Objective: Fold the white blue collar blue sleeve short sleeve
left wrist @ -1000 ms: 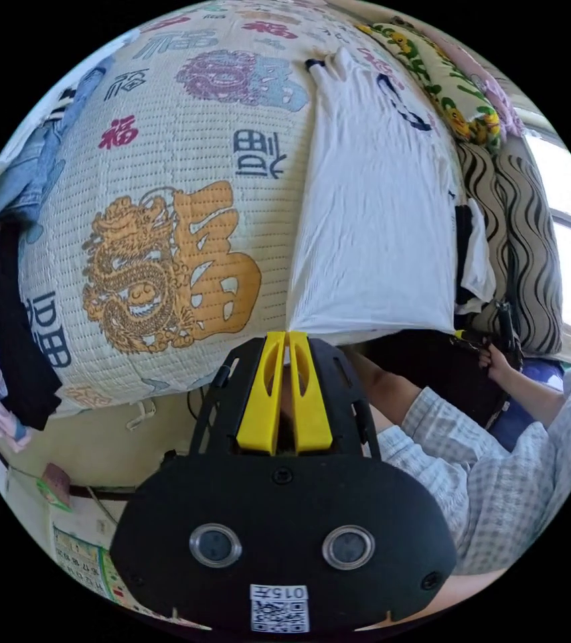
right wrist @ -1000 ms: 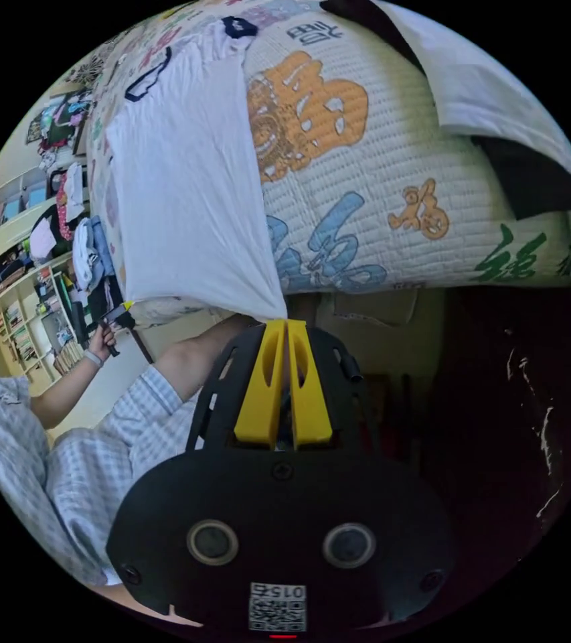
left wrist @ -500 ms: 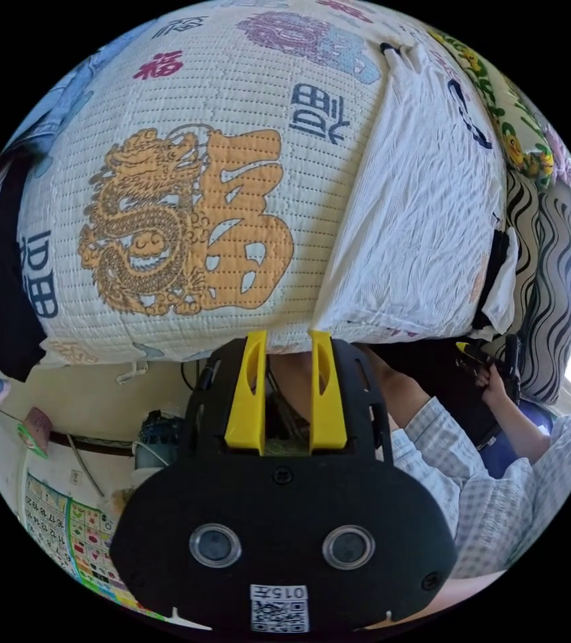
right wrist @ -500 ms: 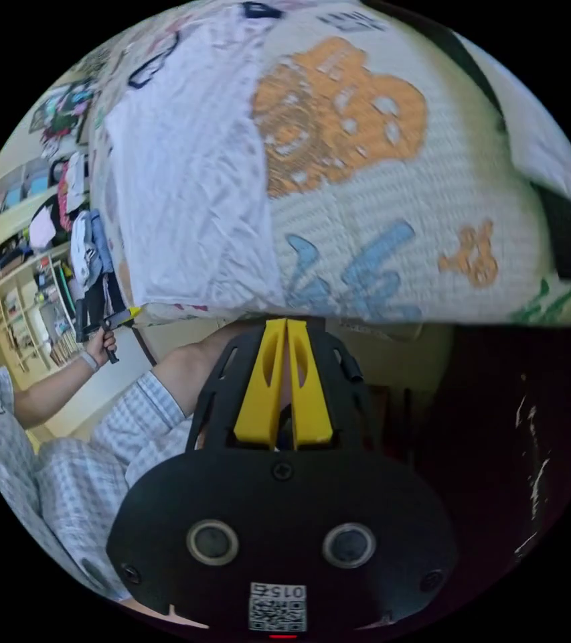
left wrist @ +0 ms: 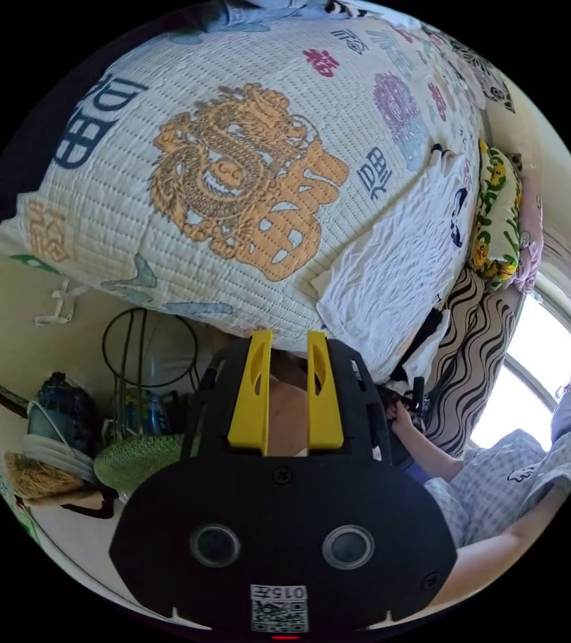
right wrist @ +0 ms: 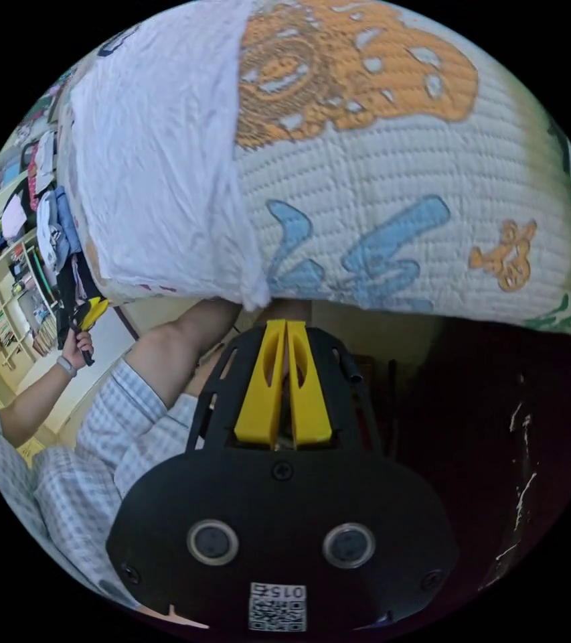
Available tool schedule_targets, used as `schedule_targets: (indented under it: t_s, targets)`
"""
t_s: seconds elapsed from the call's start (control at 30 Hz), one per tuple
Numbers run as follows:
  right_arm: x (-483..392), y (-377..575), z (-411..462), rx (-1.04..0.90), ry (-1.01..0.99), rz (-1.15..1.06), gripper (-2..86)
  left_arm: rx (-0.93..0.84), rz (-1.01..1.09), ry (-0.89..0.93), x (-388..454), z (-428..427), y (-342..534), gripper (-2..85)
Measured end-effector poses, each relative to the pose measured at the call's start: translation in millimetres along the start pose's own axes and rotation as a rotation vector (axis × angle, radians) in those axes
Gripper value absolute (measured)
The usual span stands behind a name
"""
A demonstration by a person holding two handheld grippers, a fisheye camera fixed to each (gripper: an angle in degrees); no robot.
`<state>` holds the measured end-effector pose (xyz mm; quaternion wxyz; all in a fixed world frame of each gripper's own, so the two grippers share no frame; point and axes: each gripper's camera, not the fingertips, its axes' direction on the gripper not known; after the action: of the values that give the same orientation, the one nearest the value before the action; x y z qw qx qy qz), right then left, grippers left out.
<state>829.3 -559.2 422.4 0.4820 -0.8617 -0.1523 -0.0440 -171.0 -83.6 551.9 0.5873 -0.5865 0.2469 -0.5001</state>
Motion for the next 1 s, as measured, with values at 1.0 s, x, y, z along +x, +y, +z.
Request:
schedule_targets:
  t_s: [1.0]
  targets:
    - [15, -91, -197, 0.589, -0.153, -0.157, 0.1, -0.417, 1.281, -0.582, 622, 438, -191, 6.8]
